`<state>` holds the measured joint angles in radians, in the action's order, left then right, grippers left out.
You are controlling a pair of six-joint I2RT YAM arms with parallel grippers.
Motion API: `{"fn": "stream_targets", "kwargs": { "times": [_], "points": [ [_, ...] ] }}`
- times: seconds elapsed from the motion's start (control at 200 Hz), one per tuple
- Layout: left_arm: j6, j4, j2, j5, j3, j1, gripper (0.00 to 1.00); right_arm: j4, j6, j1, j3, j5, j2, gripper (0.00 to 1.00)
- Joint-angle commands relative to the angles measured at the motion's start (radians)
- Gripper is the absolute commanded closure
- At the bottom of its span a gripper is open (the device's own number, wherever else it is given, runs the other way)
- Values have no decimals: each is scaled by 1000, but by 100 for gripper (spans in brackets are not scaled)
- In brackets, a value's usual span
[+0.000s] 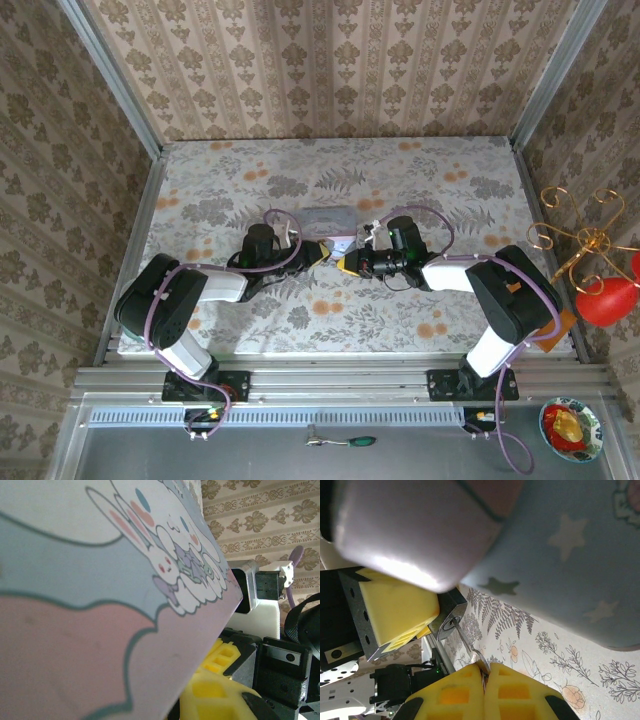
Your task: Unlock a padlock with a key
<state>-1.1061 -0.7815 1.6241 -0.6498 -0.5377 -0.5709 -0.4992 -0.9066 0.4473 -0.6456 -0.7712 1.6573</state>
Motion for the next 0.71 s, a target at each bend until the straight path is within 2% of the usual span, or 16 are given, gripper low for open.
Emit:
{"fn": "stream_targets", "kwargs": {
  "times": [0.0,0.305,0.7],
  "points": [
    [-3,-74,0,-68,-12,-30,95,-67,-28,-4,0,16,25,100],
    [1,-84,20,-80,-15,-34,94,-78,-36,10,-6,-17,6,100],
    [26,-50,4,-100,-18,16,94,-50,10,18,17,-36,-16,100]
  ]
}}
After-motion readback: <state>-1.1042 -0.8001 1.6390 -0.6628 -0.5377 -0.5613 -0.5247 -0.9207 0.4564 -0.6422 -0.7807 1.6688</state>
